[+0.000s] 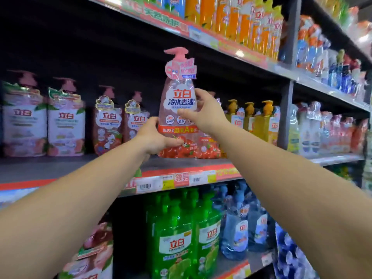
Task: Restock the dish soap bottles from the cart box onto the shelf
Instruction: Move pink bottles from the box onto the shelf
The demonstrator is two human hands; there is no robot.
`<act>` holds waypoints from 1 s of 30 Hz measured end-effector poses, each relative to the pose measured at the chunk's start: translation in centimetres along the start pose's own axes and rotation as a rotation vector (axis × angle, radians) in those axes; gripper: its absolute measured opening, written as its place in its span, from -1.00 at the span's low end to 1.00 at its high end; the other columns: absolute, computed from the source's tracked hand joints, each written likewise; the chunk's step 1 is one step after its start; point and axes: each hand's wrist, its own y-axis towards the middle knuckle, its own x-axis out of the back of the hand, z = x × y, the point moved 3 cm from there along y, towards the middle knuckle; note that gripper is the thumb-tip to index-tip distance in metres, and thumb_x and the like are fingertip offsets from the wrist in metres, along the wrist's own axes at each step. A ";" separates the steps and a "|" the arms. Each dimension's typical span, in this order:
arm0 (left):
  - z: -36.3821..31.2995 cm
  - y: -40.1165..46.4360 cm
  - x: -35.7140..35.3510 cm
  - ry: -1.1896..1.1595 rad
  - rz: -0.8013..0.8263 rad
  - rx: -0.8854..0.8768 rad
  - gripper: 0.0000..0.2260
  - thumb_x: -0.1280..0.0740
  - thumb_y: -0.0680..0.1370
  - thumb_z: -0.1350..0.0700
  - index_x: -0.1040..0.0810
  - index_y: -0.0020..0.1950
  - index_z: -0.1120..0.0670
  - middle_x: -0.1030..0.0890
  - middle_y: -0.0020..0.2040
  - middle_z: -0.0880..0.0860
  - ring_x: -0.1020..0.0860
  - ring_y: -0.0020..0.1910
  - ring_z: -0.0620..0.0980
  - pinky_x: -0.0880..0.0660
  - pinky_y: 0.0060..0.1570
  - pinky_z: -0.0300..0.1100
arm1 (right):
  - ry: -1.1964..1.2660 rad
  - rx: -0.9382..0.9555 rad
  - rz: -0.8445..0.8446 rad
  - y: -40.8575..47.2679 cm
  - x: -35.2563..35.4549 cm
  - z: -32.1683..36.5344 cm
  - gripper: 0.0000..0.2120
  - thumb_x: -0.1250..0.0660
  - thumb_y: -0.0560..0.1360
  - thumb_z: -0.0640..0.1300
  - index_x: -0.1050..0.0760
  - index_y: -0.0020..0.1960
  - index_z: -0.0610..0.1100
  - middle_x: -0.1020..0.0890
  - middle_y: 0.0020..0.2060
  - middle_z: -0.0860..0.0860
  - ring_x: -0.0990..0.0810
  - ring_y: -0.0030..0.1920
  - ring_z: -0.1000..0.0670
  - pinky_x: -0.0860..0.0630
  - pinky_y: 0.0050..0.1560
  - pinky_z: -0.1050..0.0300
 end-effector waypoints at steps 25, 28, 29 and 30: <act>3.8 9.4 -8.3 0.508 -0.164 0.304 -0.24 -0.59 0.36 -0.03 -0.28 0.38 0.22 -0.52 0.25 0.17 -0.52 0.18 0.15 -0.43 -0.02 -0.08 | -0.171 -0.482 -0.002 4.0 0.6 -22.1 -0.44 -0.50 0.41 0.00 -0.38 0.29 -0.18 -0.57 0.21 -0.14 -0.55 0.21 -0.19 -0.49 0.16 -0.02; 3.9 9.4 -8.5 0.521 -0.156 0.296 -0.26 -0.57 0.38 -0.03 -0.27 0.38 0.21 -0.51 0.25 0.17 -0.52 0.19 0.15 -0.44 0.01 -0.07 | -0.165 -0.446 0.018 4.1 0.4 -22.2 -0.49 -0.48 0.42 -0.01 -0.44 0.29 -0.13 -0.60 0.20 -0.10 -0.56 0.20 -0.16 -0.48 0.17 0.02; 3.9 9.4 -8.5 0.528 -0.157 0.291 -0.26 -0.57 0.38 -0.03 -0.27 0.38 0.21 -0.51 0.25 0.17 -0.52 0.19 0.15 -0.45 0.03 -0.07 | -0.164 -0.446 0.019 4.1 0.3 -22.3 -0.50 -0.47 0.42 0.01 -0.44 0.29 -0.11 -0.60 0.20 -0.09 -0.56 0.20 -0.15 -0.48 0.16 0.03; 3.8 9.4 -8.7 0.539 -0.159 0.287 -0.26 -0.56 0.39 -0.04 -0.26 0.39 0.21 -0.51 0.26 0.17 -0.52 0.21 0.15 -0.45 0.06 -0.06 | -0.166 -0.454 0.019 4.1 0.2 -22.3 -0.50 -0.45 0.43 0.02 -0.43 0.30 -0.11 -0.59 0.21 -0.09 -0.56 0.20 -0.15 -0.48 0.16 0.03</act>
